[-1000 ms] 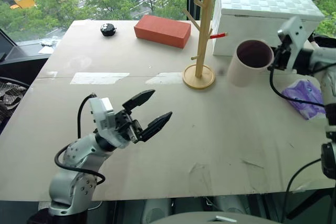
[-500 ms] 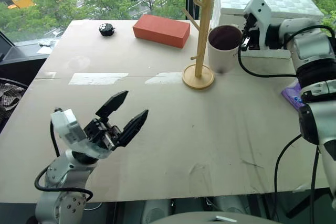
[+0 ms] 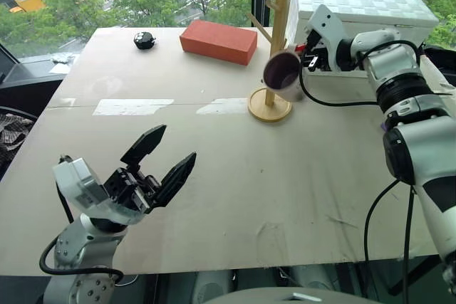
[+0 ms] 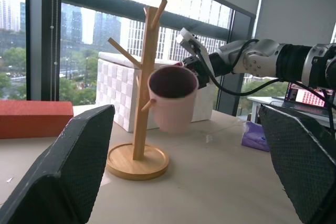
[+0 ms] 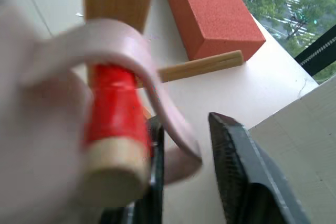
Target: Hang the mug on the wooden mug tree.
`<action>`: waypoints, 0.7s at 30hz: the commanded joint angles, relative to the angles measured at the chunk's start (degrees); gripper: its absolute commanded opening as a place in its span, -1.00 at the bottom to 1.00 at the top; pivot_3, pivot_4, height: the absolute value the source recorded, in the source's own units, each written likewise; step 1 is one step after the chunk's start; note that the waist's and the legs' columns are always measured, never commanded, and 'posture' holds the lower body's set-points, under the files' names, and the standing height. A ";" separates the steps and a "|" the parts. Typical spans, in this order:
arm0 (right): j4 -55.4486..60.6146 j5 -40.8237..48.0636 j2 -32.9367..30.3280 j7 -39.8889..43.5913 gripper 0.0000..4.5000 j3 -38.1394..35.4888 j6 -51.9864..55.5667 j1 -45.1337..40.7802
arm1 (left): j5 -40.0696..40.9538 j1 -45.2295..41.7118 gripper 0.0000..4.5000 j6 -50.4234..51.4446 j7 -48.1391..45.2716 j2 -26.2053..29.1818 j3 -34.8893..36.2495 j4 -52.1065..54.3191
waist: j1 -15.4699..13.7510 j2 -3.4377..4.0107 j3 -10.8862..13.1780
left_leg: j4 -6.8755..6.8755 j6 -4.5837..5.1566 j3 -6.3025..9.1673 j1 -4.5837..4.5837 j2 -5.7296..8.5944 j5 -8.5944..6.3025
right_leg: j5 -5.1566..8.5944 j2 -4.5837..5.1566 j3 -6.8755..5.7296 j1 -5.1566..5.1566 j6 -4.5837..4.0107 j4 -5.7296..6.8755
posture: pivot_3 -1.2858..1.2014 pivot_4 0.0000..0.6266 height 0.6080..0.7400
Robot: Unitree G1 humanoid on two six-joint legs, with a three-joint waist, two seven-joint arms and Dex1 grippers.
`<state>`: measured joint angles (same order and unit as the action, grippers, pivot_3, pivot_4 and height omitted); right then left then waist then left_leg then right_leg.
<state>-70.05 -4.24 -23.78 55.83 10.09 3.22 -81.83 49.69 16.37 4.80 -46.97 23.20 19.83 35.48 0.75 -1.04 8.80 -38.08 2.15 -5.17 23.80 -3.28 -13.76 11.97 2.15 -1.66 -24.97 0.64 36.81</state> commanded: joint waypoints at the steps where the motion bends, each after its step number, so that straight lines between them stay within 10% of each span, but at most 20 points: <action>1: 3.03 1.54 -2.94 2.17 0.16 -3.16 0.20 -1.73 | 3.10 -2.20 1.00 2.31 1.57 1.72 0.35 0.98 | -0.02 0.01 0.00 | 0.01 0.00 0.00 0.01 0.00 0.00 | 0.00 0.00 0.00 0.00 0.00 0.00 | 0.03 -0.52 1.00; 9: 27.57 10.34 -13.48 9.44 0.16 -11.53 8.54 14.25 | 1.94 -5.91 1.00 8.22 3.55 5.27 -1.46 -1.74 | -0.42 -0.02 -0.01 | 0.04 0.01 0.12 0.04 0.00 0.00 | 0.01 0.03 -0.10 0.06 0.03 -0.07 | 0.03 -0.52 1.00; 21: 74.62 25.12 -23.23 7.53 0.16 -33.44 16.65 69.06 | 0.48 -6.26 1.00 17.31 -2.25 15.92 -0.89 -8.95 | -0.23 0.03 0.00 | 0.28 0.00 0.02 -0.12 0.02 0.00 | 0.13 -0.03 -0.01 -0.03 0.33 -0.03 | 0.03 -0.52 1.00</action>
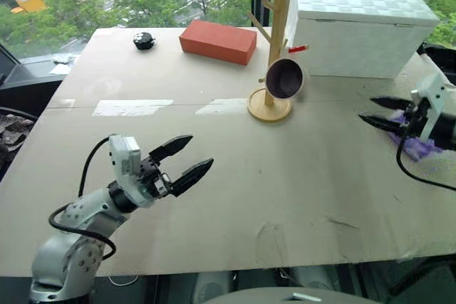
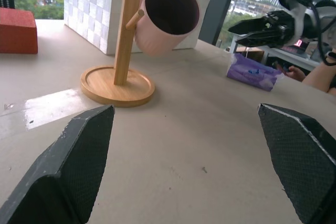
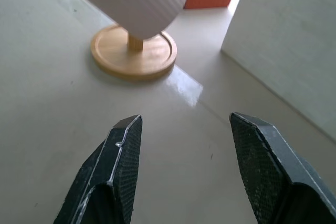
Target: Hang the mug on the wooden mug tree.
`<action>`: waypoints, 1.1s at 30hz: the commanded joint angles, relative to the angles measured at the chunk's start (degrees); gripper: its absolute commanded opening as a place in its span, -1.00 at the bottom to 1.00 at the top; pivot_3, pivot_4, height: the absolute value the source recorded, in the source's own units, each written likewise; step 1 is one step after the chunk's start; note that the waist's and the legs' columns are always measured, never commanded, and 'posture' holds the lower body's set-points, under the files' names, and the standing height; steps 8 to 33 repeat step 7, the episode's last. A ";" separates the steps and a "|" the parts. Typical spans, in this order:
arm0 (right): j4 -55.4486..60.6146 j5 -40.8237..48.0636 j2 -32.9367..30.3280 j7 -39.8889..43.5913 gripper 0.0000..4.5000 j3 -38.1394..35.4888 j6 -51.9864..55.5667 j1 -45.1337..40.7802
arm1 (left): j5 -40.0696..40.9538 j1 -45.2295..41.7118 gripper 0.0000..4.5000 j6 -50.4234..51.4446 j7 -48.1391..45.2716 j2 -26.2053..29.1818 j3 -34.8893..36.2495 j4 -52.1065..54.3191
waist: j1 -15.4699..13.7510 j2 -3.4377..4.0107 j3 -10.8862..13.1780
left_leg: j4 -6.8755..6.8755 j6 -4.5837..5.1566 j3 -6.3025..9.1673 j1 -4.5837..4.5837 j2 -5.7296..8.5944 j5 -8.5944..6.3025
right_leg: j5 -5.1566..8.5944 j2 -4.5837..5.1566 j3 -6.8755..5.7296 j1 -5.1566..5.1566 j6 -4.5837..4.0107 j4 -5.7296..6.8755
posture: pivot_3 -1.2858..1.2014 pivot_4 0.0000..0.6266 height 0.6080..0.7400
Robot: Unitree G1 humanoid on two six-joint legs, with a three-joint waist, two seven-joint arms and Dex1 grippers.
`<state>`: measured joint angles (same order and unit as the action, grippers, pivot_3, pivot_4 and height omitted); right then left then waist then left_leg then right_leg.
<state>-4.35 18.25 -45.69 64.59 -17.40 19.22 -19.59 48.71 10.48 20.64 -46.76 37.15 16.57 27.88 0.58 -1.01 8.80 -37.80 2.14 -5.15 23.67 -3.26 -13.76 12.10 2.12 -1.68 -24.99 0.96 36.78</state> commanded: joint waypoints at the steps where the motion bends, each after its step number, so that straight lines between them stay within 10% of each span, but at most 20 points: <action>1: 10.99 3.21 -1.03 -1.65 0.16 -7.31 1.14 10.15 | 1.69 -1.06 1.00 1.91 -2.80 2.41 2.69 -2.30 | 0.13 0.00 0.00 | 0.00 0.00 -0.01 0.00 0.00 0.00 | 0.03 0.00 0.01 -0.01 -0.03 0.00 | 0.03 -0.52 1.00; 33: 15.12 3.77 0.97 -5.40 0.16 -7.65 0.39 19.64 | -4.23 -3.42 1.00 0.88 -4.51 3.35 -0.16 -4.71 | 0.05 -0.10 -0.02 | -0.06 -0.01 -0.12 -0.35 -0.02 -0.01 | 0.05 0.04 0.16 0.28 -0.01 0.00 | 0.03 -0.52 1.00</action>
